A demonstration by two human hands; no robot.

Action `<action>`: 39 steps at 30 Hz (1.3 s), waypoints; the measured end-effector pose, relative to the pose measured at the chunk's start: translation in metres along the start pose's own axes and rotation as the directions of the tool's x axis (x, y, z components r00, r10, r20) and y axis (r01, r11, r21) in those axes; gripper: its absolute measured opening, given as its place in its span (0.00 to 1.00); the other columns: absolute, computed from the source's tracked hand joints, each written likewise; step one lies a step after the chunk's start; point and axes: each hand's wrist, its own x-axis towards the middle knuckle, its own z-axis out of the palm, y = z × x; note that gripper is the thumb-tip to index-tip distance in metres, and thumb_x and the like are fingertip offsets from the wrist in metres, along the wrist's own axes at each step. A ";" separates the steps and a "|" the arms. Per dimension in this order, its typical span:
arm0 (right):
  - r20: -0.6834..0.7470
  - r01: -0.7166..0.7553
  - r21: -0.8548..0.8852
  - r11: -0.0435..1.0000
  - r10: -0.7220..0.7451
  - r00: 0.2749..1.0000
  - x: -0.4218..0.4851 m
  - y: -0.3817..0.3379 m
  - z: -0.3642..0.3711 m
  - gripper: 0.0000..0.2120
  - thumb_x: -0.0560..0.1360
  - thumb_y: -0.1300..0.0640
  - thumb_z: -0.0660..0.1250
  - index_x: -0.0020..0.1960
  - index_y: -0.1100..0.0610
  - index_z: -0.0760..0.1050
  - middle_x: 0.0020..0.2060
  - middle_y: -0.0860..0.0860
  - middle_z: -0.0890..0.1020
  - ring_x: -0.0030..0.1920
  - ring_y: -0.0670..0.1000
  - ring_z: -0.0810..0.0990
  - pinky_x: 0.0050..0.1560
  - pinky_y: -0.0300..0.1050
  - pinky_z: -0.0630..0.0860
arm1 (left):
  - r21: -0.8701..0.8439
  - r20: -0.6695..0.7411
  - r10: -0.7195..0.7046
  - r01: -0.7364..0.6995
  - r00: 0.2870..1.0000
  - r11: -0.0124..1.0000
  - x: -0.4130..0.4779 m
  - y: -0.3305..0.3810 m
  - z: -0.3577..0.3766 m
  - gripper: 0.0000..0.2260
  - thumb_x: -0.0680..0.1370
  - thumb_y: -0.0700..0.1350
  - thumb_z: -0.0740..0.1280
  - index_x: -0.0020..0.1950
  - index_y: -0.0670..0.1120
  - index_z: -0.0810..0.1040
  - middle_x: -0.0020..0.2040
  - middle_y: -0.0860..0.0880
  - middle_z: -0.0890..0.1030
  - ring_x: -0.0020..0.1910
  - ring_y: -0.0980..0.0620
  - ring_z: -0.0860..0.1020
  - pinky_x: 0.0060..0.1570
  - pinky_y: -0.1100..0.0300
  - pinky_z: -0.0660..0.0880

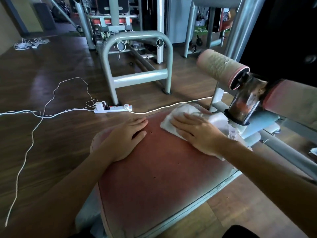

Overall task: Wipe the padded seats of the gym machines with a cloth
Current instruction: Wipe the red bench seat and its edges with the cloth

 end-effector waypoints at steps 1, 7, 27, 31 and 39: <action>0.026 0.044 0.007 0.999 -0.044 0.999 -0.009 -0.001 0.001 0.29 0.81 0.37 0.42 0.80 0.42 0.59 0.79 0.42 0.60 0.81 0.48 0.53 0.80 0.51 0.50 | -0.010 0.004 0.000 0.000 1.000 1.000 0.000 0.000 0.000 0.21 0.84 0.51 0.61 0.78 0.53 0.67 0.79 0.57 0.64 0.77 0.64 0.57 0.71 0.74 0.44; 0.040 -0.148 0.052 0.988 0.146 0.988 0.041 0.050 -0.011 0.34 0.75 0.30 0.42 0.77 0.38 0.63 0.78 0.40 0.64 0.79 0.46 0.59 0.79 0.49 0.55 | 0.001 0.004 0.004 -0.004 1.000 1.000 0.001 0.000 0.000 0.21 0.84 0.51 0.60 0.78 0.52 0.67 0.78 0.59 0.64 0.74 0.68 0.55 0.65 0.82 0.40; 0.130 -0.226 -0.102 0.969 0.238 0.963 0.014 -0.006 -0.013 0.29 0.81 0.36 0.36 0.81 0.38 0.46 0.82 0.43 0.48 0.82 0.49 0.44 0.80 0.50 0.41 | -0.041 -0.005 0.021 -0.021 1.000 0.999 0.002 -0.002 0.000 0.20 0.84 0.48 0.61 0.77 0.51 0.69 0.78 0.56 0.67 0.77 0.62 0.60 0.71 0.75 0.46; 0.108 -0.105 -0.006 0.994 0.105 0.989 -0.025 -0.024 -0.007 0.35 0.75 0.29 0.28 0.80 0.34 0.46 0.81 0.39 0.46 0.81 0.44 0.40 0.80 0.48 0.40 | -0.032 -0.013 0.031 -0.032 0.999 0.999 0.003 -0.003 0.002 0.20 0.84 0.48 0.61 0.77 0.50 0.69 0.78 0.55 0.67 0.78 0.61 0.60 0.71 0.75 0.45; -0.045 -0.398 -0.039 0.917 0.396 0.917 0.027 -0.007 -0.004 0.24 0.84 0.37 0.44 0.79 0.36 0.55 0.81 0.43 0.55 0.82 0.51 0.48 0.79 0.50 0.42 | -0.039 -0.023 0.038 -0.039 0.999 0.998 0.004 -0.006 0.009 0.20 0.85 0.48 0.59 0.78 0.50 0.67 0.79 0.55 0.64 0.79 0.61 0.58 0.73 0.73 0.44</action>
